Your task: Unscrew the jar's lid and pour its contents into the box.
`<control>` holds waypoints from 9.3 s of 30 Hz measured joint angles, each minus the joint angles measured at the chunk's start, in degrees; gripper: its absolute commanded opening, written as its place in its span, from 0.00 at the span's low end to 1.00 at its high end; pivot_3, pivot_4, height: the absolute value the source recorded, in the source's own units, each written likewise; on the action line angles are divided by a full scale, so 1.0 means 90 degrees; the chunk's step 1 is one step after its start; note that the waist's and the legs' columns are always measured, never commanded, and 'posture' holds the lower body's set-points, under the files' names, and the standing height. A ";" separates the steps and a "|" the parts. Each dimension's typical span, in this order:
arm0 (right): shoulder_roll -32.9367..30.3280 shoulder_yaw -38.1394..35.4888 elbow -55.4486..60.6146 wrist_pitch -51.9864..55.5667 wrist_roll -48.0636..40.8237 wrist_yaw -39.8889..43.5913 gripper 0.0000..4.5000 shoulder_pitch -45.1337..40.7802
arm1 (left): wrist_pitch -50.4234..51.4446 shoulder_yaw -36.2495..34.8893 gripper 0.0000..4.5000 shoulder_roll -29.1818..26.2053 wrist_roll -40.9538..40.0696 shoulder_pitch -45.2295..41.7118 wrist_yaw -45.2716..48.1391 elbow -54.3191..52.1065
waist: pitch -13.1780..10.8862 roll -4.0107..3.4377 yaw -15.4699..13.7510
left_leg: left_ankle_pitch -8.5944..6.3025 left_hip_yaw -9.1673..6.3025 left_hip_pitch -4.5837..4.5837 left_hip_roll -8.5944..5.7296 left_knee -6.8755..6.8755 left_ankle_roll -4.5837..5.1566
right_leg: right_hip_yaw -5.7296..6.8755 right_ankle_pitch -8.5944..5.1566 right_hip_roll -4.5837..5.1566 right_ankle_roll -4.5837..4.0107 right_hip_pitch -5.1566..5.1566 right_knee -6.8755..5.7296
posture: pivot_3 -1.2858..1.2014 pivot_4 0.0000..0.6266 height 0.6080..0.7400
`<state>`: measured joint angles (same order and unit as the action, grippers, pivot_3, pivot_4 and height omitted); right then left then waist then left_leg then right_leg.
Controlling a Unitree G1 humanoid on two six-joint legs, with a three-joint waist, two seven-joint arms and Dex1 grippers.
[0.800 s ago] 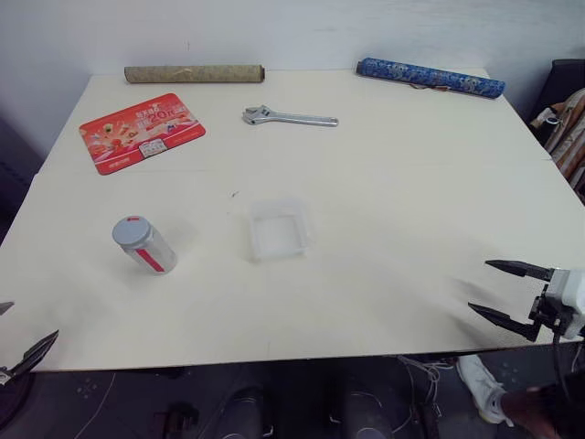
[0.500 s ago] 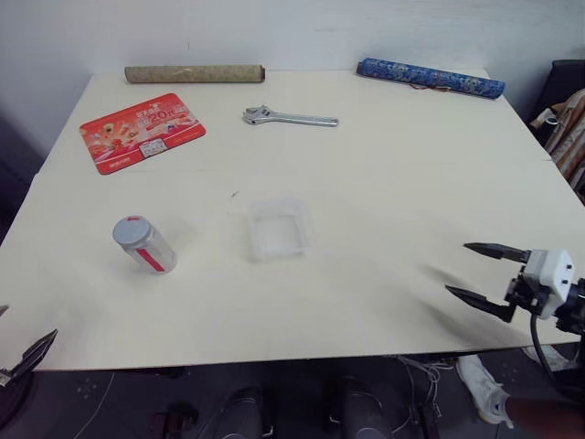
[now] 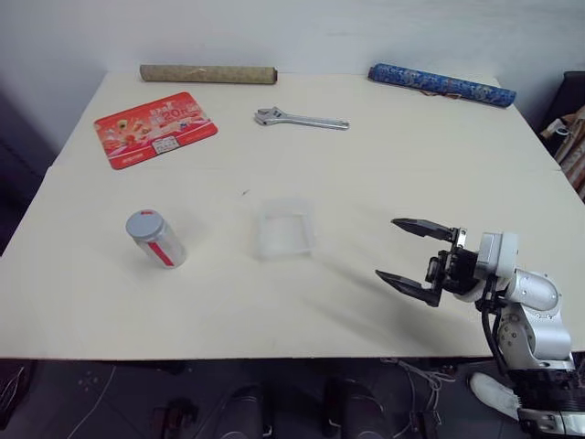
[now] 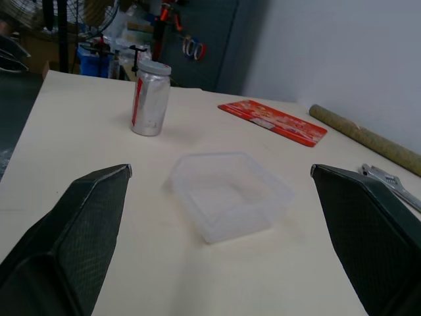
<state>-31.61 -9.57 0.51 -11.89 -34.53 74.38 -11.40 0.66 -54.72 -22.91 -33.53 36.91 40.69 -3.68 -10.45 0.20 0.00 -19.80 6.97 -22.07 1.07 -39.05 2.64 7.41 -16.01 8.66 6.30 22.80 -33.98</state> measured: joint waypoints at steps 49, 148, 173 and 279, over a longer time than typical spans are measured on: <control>0.0038 -0.0492 0.0856 -0.0076 -0.0060 -0.0761 1.00 0.1317 | 0.1423 0.4400 0.65 0.1717 0.3179 -0.4655 -0.4965 -0.1393 | 0.0009 -0.0009 -0.0159 | 0.0064 0.0000 0.0002 -0.0015 -0.0009 0.0037 | 0.0019 0.0014 -0.0013 0.0025 -0.0029 -0.0056 | 0.52 0.24 1.00; 0.1077 0.1940 0.1616 0.5547 -0.0064 -0.2746 0.99 -0.4150 | 0.2220 0.6176 0.53 -0.0614 0.0144 -0.7672 0.2253 -0.0356 | -0.0001 -0.0008 0.0028 | 0.0102 0.0003 -0.0029 -0.0015 -0.0010 0.0010 | 0.0043 -0.0007 -0.0079 -0.0009 0.0027 -0.0119 | 0.52 0.24 1.00; 0.0732 0.1987 0.0745 0.4762 0.0132 -0.1911 0.99 -0.4190 | 0.2215 0.6191 0.53 -0.0521 0.0291 -0.7669 0.2037 -0.0280 | -0.0001 -0.0008 0.0031 | 0.0102 0.0003 -0.0029 -0.0013 -0.0009 0.0010 | 0.0042 -0.0006 -0.0080 -0.0009 0.0027 -0.0118 | 0.52 0.24 1.00; 0.0829 0.2032 0.1224 0.5805 -0.0128 -0.2008 0.64 -0.4143 | 0.2004 0.6196 0.53 -0.0495 0.0411 -0.7538 0.2206 -0.0238 | -0.0002 -0.0007 0.0029 | 0.0108 -0.0002 -0.0034 -0.0013 -0.0008 0.0008 | 0.0044 -0.0006 -0.0078 -0.0008 0.0029 -0.0117 | 0.52 0.24 1.00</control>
<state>-24.15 8.71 11.53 40.36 -35.68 56.31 -48.69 18.70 1.04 -27.37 -29.83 -30.93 60.54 -5.82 -10.46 0.14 0.27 -18.82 6.96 -22.37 0.96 -39.13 2.72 7.80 -16.07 7.96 6.23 23.06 -35.03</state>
